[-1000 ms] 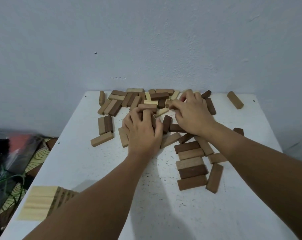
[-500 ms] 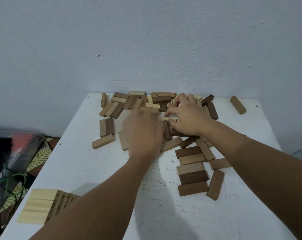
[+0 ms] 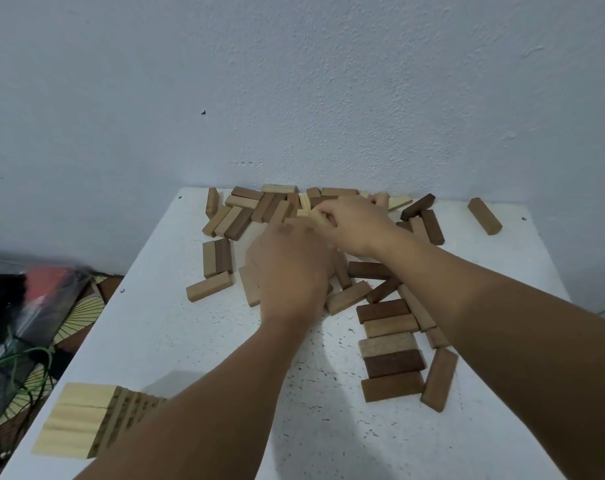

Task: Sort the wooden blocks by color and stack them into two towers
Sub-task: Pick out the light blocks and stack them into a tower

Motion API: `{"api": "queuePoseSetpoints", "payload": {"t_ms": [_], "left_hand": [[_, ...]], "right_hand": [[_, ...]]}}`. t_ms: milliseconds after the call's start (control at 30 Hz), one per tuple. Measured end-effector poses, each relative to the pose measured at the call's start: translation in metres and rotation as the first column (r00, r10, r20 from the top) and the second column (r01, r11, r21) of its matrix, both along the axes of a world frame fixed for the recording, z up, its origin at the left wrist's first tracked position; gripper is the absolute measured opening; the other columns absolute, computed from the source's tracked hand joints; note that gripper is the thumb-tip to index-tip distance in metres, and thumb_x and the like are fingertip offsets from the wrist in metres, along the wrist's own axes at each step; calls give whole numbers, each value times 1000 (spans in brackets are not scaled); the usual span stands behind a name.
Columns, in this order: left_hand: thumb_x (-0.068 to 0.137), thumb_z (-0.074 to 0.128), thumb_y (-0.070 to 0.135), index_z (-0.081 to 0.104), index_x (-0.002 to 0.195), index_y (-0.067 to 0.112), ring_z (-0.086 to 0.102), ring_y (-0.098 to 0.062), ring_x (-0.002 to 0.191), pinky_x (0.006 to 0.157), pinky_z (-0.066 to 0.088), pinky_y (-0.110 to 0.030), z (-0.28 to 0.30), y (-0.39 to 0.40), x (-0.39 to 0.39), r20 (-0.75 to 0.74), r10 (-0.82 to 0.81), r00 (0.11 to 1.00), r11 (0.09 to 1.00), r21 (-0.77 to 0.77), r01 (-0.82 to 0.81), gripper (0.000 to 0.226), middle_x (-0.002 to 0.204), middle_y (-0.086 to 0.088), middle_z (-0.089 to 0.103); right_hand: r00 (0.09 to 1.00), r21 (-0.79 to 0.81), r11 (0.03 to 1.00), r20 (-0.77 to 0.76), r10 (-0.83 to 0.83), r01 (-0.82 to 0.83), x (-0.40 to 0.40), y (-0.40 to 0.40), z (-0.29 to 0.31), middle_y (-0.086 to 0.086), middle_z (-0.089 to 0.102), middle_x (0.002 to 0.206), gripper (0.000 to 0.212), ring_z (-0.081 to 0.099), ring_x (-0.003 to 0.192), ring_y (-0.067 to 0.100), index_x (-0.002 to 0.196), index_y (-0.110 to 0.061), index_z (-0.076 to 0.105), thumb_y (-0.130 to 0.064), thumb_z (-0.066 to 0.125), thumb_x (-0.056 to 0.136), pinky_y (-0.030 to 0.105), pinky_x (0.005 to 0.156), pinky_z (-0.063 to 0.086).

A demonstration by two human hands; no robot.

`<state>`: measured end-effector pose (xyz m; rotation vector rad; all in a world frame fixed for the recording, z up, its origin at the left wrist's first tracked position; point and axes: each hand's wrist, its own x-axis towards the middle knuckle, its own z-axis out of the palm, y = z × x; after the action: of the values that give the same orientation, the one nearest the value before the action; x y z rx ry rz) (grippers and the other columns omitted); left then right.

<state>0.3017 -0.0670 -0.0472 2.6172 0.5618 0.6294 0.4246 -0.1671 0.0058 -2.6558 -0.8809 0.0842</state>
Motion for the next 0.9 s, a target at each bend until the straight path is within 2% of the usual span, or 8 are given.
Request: {"api": "queuePoseSetpoints", "payload": {"t_ms": [133, 200, 333, 433, 600, 733, 800, 900], "left_hand": [[105, 40, 42, 47, 149, 29, 26, -28, 136, 117, 25, -49, -1, 1, 2, -30, 11, 999, 1000, 19, -11, 46, 147, -8, 36], [104, 42, 43, 46, 152, 32, 25, -29, 136, 117, 23, -50, -1, 2, 1, -45, 2, 999, 1000, 29, -1, 49, 148, -9, 35], [100, 46, 48, 52, 145, 43, 24, -30, 137, 118, 21, -52, 1, 0, 0, -68, -30, 997, 999, 38, 32, 46, 151, -4, 33], [96, 50, 49, 61, 133, 45, 28, -31, 135, 117, 19, -51, 2, 1, 1, -54, -40, 998, 997, 57, 43, 39, 147, -1, 37], [93, 54, 46, 66, 123, 41, 27, -29, 136, 118, 17, -50, 1, 2, 0, -18, -66, 998, 997, 25, 67, 32, 143, 1, 38], [95, 53, 47, 69, 107, 35, 28, -24, 136, 116, 17, -46, 2, 1, -2, 22, -110, 994, 993, 43, 109, 23, 140, 5, 43], [98, 50, 47, 70, 103, 33, 30, -22, 136, 114, 18, -44, 1, 2, -3, 45, -124, 991, 991, 57, 121, 25, 139, 7, 45], [101, 41, 46, 70, 112, 32, 31, -21, 135, 113, 17, -42, 3, 3, -2, 81, -19, 996, 999, -38, 22, 34, 139, 7, 47]], "right_hand": [[998, -71, 997, 61, -29, 33, -1, -2, -4, -7, 55, 122, 35, 48, 125, 19, 131, -42, 61, -53, 56, 98, 52, 105, 24], [999, -43, 999, 45, -30, 32, -3, -11, -3, -10, 53, 116, 36, 48, 121, 17, 126, -42, 63, -57, 61, 94, 50, 106, 25], [996, 3, 1000, -92, 3, -3, 2, -41, -3, -19, 62, 96, 20, 54, 102, 7, 108, -43, 70, -54, 67, 92, 41, 90, 22], [993, -35, 999, -122, 8, -12, 7, -62, -1, -10, 61, 81, 28, 57, 88, 9, 80, -24, 63, -48, 67, 93, 40, 83, 18], [996, 88, 992, -40, -82, 85, 10, -75, 2, -4, 64, 87, 26, 56, 89, 10, 85, -21, 66, -45, 63, 95, 39, 80, 18], [986, 170, 971, -9, -169, 168, 11, -66, 2, -9, 64, 86, 17, 56, 89, 14, 100, -30, 66, -45, 62, 94, 39, 83, 21], [992, 139, 983, 15, -124, 121, 9, -56, 2, -10, 61, 80, 13, 57, 87, 13, 88, -29, 63, -41, 59, 93, 40, 83, 22], [997, 52, 996, 37, -73, 71, 1, -44, 0, -10, 59, 71, 29, 56, 81, 12, 68, -29, 53, -43, 55, 93, 41, 83, 22]]}}
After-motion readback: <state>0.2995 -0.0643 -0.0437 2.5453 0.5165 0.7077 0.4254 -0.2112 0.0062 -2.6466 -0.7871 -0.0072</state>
